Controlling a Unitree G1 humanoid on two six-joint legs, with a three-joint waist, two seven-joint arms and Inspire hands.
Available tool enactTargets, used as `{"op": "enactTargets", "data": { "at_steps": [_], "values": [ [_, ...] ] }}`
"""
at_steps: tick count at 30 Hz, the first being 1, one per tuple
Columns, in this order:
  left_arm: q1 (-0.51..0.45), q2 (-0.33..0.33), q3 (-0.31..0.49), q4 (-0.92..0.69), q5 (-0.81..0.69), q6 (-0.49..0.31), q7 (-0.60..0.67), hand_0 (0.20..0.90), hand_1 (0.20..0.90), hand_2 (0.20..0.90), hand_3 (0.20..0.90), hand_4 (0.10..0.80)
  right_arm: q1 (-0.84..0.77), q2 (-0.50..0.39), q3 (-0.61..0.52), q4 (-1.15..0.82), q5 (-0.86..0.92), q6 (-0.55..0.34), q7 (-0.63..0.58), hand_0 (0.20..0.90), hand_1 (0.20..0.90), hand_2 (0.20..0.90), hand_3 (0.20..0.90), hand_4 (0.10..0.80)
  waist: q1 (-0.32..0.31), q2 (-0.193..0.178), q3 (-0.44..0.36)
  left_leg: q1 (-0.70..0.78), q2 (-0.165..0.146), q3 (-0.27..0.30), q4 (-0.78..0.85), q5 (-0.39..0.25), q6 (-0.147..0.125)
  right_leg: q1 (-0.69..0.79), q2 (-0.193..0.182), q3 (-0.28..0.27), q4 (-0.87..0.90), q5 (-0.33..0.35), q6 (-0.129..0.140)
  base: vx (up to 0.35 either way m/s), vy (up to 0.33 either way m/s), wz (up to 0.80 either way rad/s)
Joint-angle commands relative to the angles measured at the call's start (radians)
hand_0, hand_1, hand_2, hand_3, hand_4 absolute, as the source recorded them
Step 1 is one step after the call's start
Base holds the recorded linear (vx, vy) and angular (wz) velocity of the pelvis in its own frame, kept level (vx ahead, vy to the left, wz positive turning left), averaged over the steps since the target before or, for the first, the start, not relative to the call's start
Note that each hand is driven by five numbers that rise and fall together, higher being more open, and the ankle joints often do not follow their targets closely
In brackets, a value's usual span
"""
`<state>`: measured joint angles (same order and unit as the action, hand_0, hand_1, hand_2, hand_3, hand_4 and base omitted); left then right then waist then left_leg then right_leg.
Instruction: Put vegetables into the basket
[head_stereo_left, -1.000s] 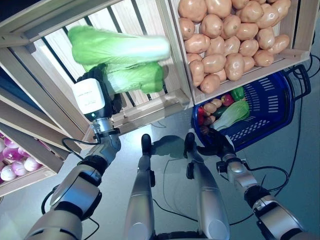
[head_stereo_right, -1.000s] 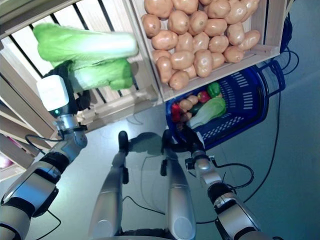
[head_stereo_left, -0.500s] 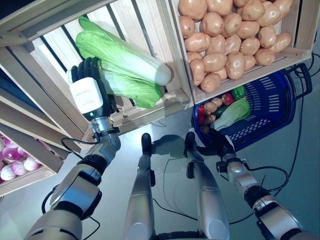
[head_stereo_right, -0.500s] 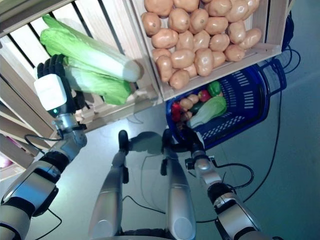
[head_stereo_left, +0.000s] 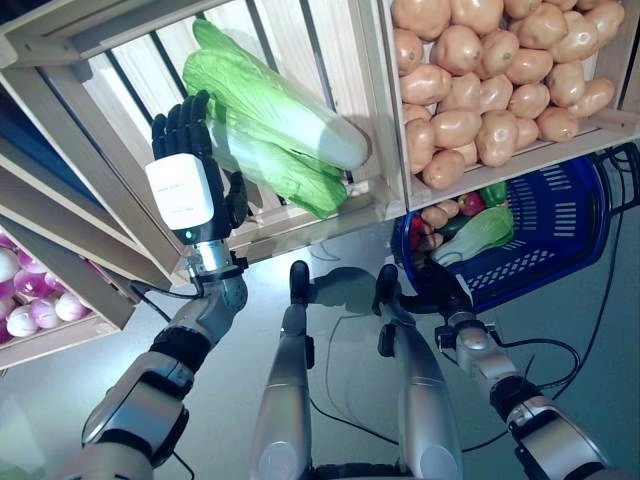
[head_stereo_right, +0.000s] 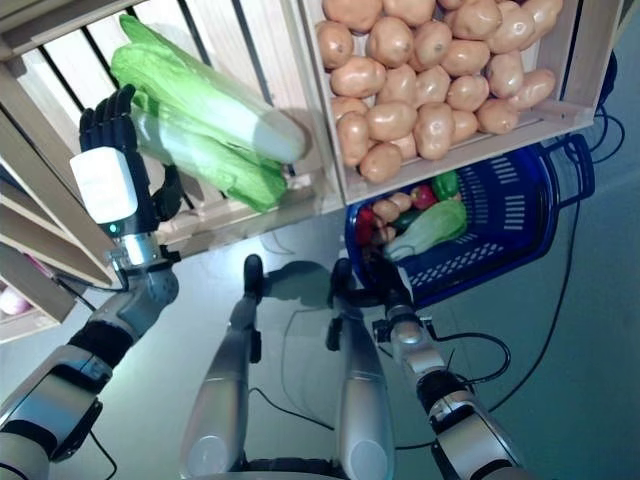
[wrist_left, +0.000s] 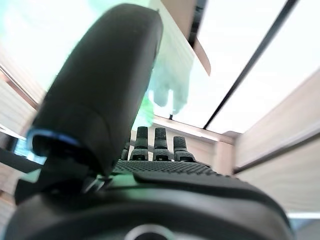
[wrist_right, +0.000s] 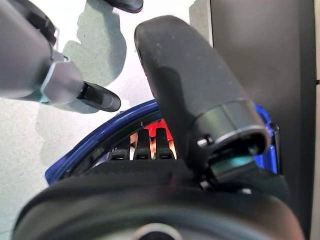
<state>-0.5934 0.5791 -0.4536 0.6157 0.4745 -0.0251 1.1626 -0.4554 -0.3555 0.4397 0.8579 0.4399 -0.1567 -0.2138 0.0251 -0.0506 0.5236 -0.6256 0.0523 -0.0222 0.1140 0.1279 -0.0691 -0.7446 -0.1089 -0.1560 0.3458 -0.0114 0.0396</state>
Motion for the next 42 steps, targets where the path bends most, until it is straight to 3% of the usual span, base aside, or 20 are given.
{"op": "enactTargets", "data": {
  "at_steps": [1,10,21,33,42],
  "values": [
    [0.028,0.033,0.075,-0.101,0.025,0.015,0.189,0.9,0.9,0.9,0.9,0.8,0.107,-0.045,-0.037,-0.084,0.031,-0.044,-0.035,0.9,0.9,0.9,0.9,0.8,0.021,0.023,-0.004,-0.078,-0.078,-0.028,0.103,-0.042,0.017,0.092,0.02,-0.054,-0.077,0.014,-0.001,0.009,-0.04,0.09],
    [0.081,0.038,0.044,-0.062,0.017,0.06,0.156,0.9,0.9,0.9,0.9,0.8,0.121,-0.057,-0.049,-0.087,0.03,-0.04,-0.027,0.9,0.9,0.9,0.9,0.8,0.024,0.031,-0.004,-0.072,-0.076,-0.024,0.095,-0.032,0.017,0.1,0.016,-0.061,-0.08,0.021,0.003,0.006,-0.004,0.04],
    [0.106,0.072,0.005,-0.017,0.11,0.116,0.08,0.9,0.9,0.9,0.9,0.8,0.127,-0.089,-0.056,-0.092,0.011,-0.035,-0.012,0.9,0.9,0.9,0.9,0.8,0.012,0.053,-0.004,-0.075,-0.071,-0.004,0.093,-0.026,0.014,0.092,0.01,-0.053,-0.076,0.021,0.003,0.004,0.032,-0.02],
    [-0.002,0.148,-0.049,0.055,0.199,0.13,0.036,0.9,0.9,0.9,0.9,0.8,0.107,-0.121,-0.052,-0.077,0.008,-0.032,0.018,0.9,0.9,0.9,0.9,0.8,-0.015,0.062,-0.004,-0.082,-0.063,0.016,0.104,-0.024,0.009,0.076,0.008,-0.037,-0.065,0.022,0.003,0.001,0.02,-0.02],
    [-0.062,0.143,-0.057,0.146,0.147,0.153,0.013,0.9,0.9,0.9,0.9,0.8,0.091,-0.121,-0.041,-0.072,0.005,-0.025,0.025,0.9,0.9,0.9,0.9,0.8,-0.031,0.054,-0.004,-0.086,-0.058,0.026,0.108,-0.023,0.01,0.068,0.014,-0.025,-0.062,0.024,0.001,0.003,0.008,-0.01]
  ]
}}
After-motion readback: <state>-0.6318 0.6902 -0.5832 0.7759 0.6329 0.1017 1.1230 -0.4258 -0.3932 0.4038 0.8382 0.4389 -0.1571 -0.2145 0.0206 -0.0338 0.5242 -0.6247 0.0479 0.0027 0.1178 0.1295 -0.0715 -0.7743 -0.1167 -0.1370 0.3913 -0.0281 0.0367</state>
